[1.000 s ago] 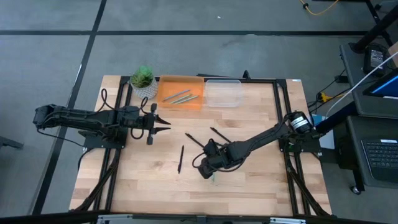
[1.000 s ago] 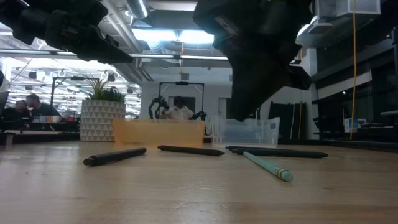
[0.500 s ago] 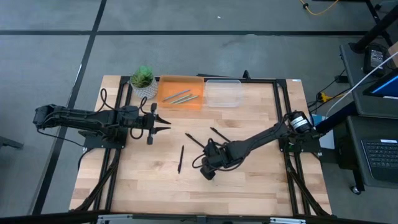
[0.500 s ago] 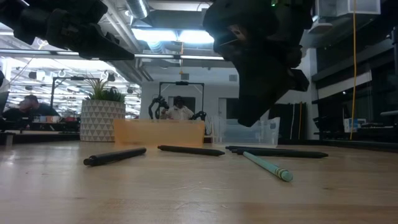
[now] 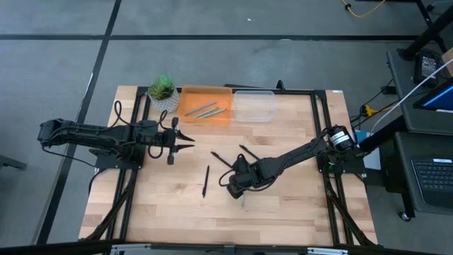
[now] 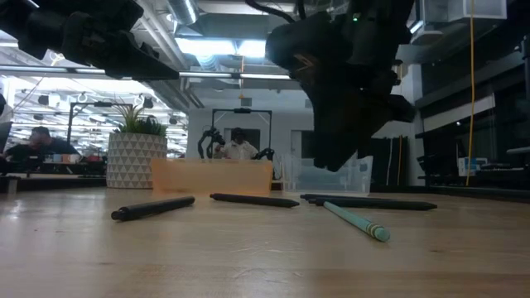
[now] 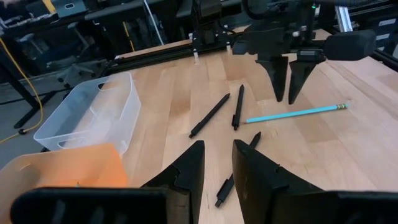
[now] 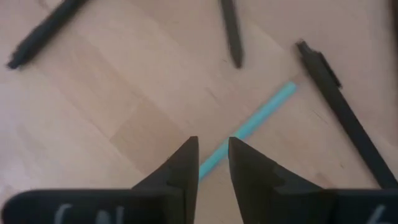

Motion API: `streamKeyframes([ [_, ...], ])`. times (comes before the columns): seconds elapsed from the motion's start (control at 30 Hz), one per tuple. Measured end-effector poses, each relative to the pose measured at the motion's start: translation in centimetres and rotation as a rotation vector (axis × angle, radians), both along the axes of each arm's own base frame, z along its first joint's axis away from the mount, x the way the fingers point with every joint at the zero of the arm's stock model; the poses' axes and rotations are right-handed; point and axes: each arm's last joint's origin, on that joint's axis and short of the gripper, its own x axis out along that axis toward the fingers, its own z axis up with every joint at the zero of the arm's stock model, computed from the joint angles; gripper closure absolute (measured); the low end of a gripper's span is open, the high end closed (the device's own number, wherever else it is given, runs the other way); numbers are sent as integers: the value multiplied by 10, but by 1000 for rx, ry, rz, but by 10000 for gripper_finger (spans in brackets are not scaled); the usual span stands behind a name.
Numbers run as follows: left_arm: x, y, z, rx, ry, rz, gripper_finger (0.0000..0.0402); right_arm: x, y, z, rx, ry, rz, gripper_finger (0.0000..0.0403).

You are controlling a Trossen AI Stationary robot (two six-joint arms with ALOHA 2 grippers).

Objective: Sort pens & pencils
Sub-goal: Put the light blue pencil into the orange bin

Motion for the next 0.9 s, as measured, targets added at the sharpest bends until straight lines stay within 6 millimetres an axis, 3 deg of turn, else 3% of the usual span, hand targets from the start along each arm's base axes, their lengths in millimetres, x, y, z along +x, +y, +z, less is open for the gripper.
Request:
streamKeyframes([
  [0.27, 0, 0, 0, 0, 0, 0, 326, 0, 0, -4, 34, -3, -127, 294],
  [0.6, 0, 0, 0, 0, -1, 0, 326, 5, 4, -33, 92, 82, -158, 290],
  [0.9, 0, 0, 0, 1, -3, 0, 326, 7, 17, -36, 156, 42, -154, 290],
])
